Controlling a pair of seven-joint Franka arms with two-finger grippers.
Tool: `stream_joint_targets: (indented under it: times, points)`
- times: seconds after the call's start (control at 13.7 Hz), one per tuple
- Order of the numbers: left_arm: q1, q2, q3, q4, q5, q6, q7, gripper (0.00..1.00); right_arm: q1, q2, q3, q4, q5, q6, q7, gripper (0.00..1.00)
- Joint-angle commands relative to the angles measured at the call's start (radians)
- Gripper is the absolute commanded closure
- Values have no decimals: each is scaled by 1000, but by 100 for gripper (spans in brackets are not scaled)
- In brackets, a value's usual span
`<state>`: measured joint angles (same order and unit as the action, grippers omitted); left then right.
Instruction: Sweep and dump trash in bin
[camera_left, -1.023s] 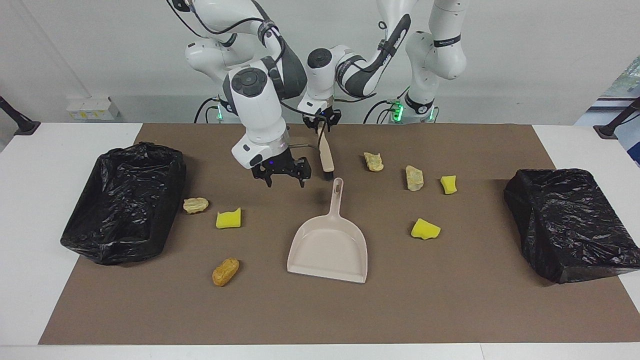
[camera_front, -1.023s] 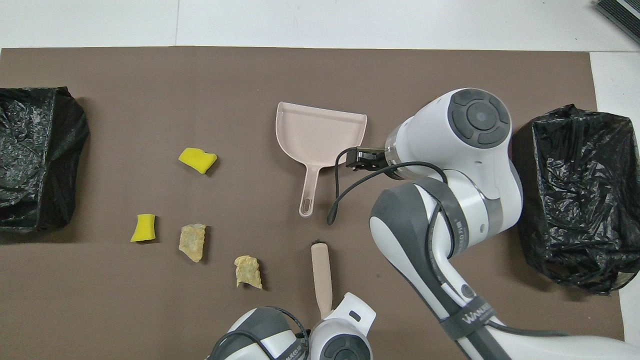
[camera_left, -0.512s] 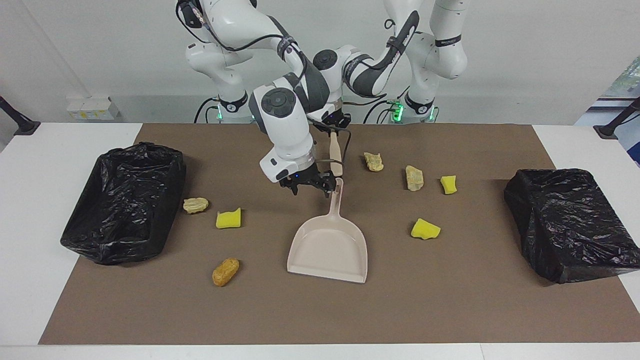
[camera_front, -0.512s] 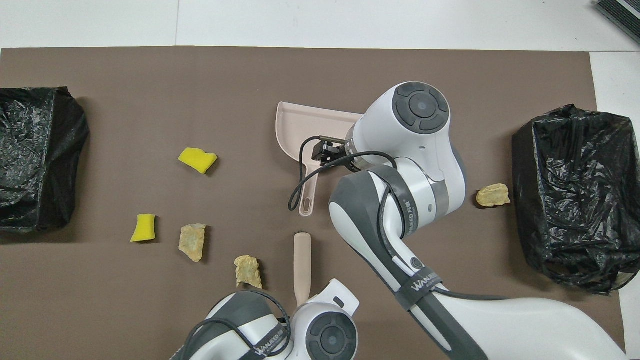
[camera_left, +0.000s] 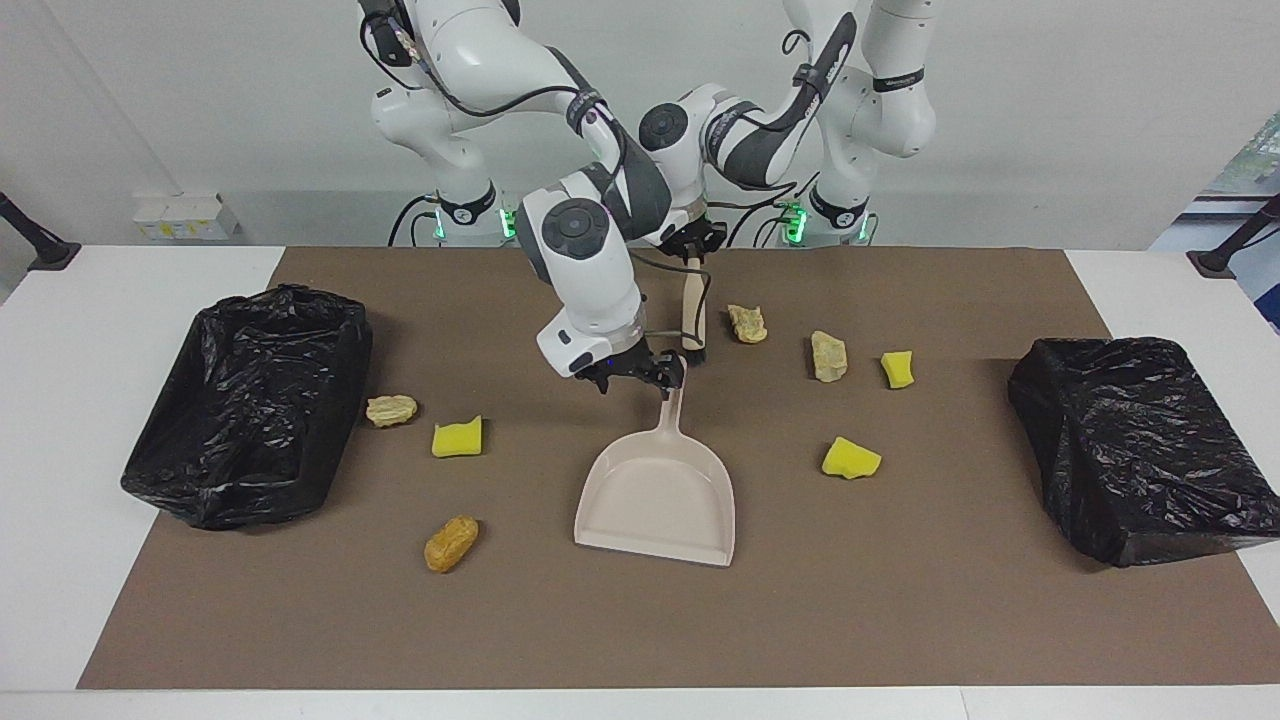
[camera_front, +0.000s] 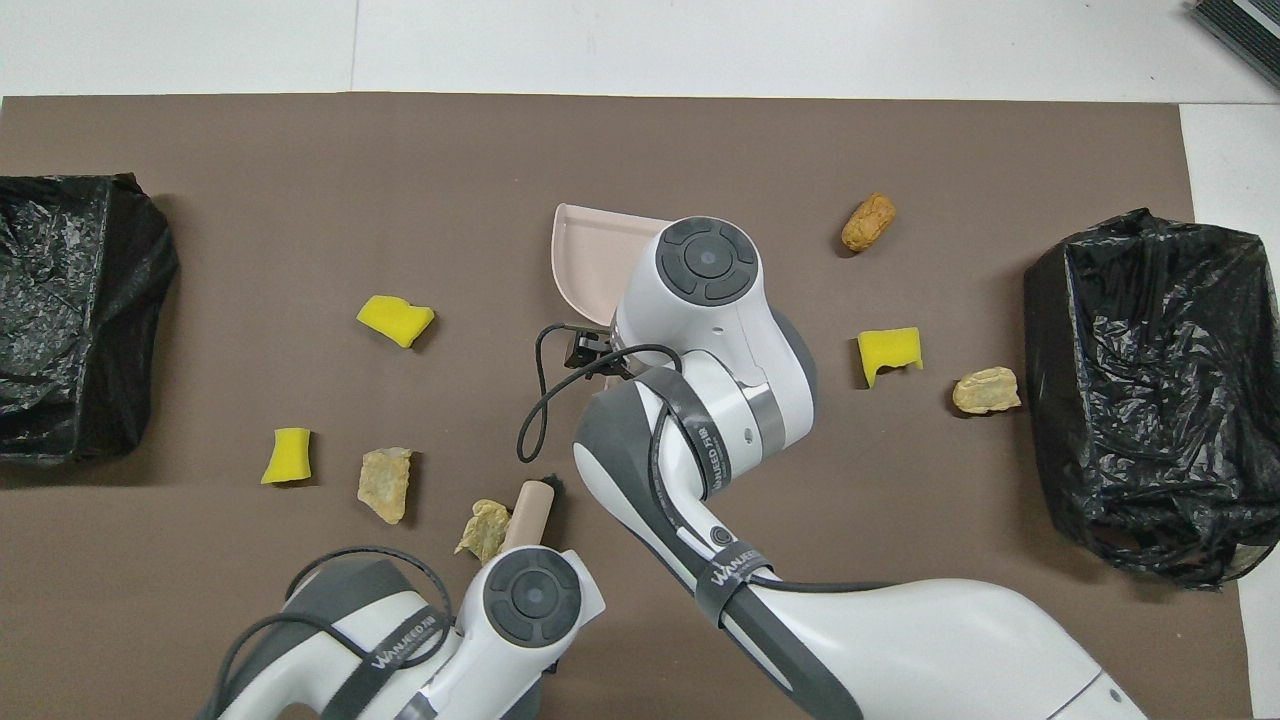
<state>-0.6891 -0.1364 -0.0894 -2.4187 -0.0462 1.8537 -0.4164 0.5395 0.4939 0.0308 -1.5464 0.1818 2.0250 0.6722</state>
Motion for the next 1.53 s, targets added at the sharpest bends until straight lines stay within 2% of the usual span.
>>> stream_joint_targets:
  times: [0.0, 0.15, 0.29, 0.37, 0.44, 0.66, 0.8, 1.02, 1.24, 1.46]
  points:
    - [176, -19, -7, -31, 44, 42, 189, 100, 5, 11, -2, 14, 8, 3, 27, 16]
    - [279, 7, -7, -27, 89, 108, 287, 100, 14, 12, -3, -1, 5, 1, 27, 34]
    - [370, 26, -7, 12, 114, 105, 399, 100, 13, 11, -2, -6, -25, -12, 20, 66]
    - [400, 18, -7, 42, 114, 93, 444, 100, 13, 11, -2, -11, -42, -17, 14, 88]
    - [413, 2, -6, 68, 114, 69, 452, 100, 13, 11, -2, -12, -50, -25, 14, 100]
    - [471, -38, -6, 186, 112, -75, 443, 100, 14, -3, -2, -9, -102, -48, 6, 100]
    - [520, -92, -4, 159, 114, -140, 388, 100, 7, -21, -2, -11, -100, -81, -84, 100]
    - [650, -121, -4, 108, 117, -128, 236, 100, -48, -55, -2, -12, -100, -144, -349, 100]
    - [779, -123, -4, 60, 118, -93, 200, 100, -96, -87, -3, -29, -105, -157, -691, 100]
    - [803, -115, -6, -19, 123, -24, 164, 100, -153, -95, -5, -61, -148, -157, -1120, 100]
